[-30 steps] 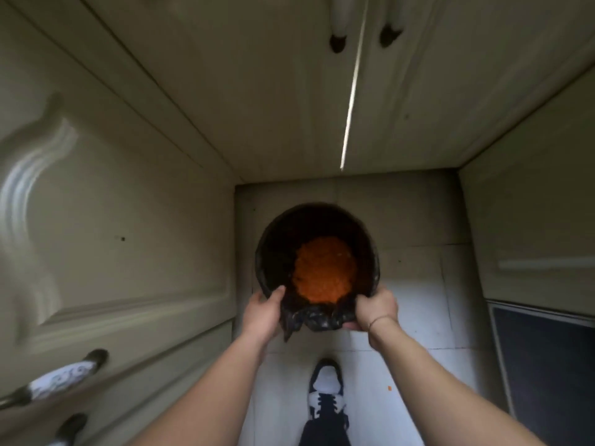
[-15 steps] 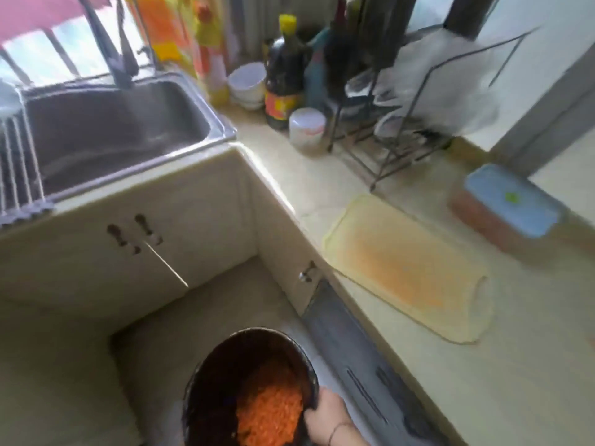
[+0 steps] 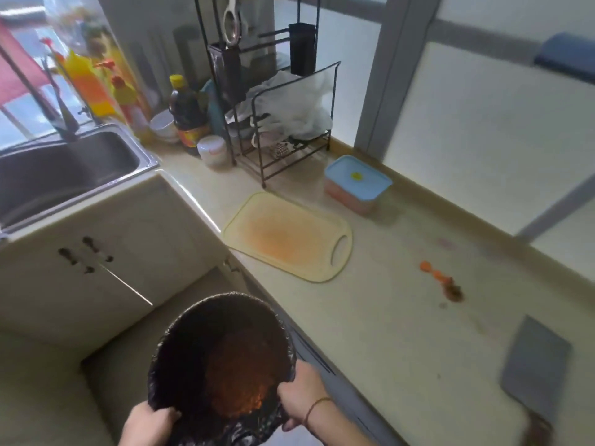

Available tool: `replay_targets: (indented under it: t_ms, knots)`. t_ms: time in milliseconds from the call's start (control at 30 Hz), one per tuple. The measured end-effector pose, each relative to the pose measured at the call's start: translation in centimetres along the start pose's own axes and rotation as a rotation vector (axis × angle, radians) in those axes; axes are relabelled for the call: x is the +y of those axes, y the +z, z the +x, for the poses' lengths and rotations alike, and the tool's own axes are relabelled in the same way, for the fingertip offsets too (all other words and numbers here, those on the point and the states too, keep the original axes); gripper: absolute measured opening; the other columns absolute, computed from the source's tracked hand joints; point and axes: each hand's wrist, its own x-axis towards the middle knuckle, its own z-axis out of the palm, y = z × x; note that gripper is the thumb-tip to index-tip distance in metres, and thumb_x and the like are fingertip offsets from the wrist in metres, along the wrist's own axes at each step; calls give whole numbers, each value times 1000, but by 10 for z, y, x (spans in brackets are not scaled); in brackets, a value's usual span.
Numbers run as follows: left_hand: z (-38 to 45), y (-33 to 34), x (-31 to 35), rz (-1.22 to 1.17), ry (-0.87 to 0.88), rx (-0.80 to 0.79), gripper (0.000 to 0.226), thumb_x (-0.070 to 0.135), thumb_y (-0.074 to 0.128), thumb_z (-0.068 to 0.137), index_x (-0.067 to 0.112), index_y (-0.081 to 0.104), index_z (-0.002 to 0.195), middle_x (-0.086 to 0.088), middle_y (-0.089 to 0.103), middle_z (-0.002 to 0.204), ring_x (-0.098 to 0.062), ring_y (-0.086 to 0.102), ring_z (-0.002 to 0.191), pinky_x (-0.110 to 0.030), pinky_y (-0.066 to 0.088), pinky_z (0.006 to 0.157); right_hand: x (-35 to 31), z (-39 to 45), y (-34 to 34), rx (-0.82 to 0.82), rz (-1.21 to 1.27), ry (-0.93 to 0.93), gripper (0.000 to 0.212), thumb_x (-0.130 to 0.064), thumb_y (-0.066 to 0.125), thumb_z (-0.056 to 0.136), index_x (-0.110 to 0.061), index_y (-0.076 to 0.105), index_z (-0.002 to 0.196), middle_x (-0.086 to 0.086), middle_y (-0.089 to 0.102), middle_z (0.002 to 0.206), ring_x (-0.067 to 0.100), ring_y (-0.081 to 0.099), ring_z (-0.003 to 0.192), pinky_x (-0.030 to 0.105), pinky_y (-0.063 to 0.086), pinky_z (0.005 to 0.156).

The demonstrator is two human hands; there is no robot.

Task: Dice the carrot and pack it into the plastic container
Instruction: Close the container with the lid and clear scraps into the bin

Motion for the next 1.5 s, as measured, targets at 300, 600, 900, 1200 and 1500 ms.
replay_targets:
  t_ms: [300, 600, 900, 1200, 1500]
  knots:
    - [-68, 14, 12, -90, 57, -9, 10, -9, 58, 84, -6, 62, 75, -24, 66, 72, -35, 64, 56, -34, 50, 49, 33, -54, -41, 80, 19, -121, 29, -5, 42, 80, -4, 60, 102, 25, 69, 96, 37, 69, 64, 47, 57, 54]
    - [-110, 24, 3, -81, 163, -78, 9, -4, 53, 84, -5, 62, 85, -22, 67, 74, -34, 66, 54, -36, 54, 50, 73, -92, -58, 128, -64, -186, 22, -13, 46, 87, -8, 55, 106, 13, 70, 90, 26, 73, 64, 51, 59, 65]
    - [-133, 32, 6, -109, 149, -9, 9, -7, 55, 82, -5, 62, 86, -26, 67, 82, -40, 69, 65, -46, 59, 59, 104, -73, -182, 505, -76, -439, 63, -69, 46, 82, -17, 68, 109, 3, 74, 84, 17, 70, 69, 33, 55, 66]
    - [-158, 61, 0, -107, 89, 140, 21, -8, 55, 75, 5, 48, 61, -10, 51, 53, -27, 52, 45, -29, 41, 47, 80, 48, -344, 717, -698, -520, 84, -65, 38, 72, -15, 43, 139, 15, 43, 144, 37, 39, 132, 44, 27, 113]
    - [-165, 82, -18, -115, 25, 171, 23, -10, 54, 74, 6, 46, 59, -11, 50, 55, -27, 49, 45, -28, 39, 43, 58, 105, -342, 565, -991, -521, 57, -36, 37, 101, -15, 23, 152, 4, 14, 161, 28, 12, 148, 35, 8, 121]
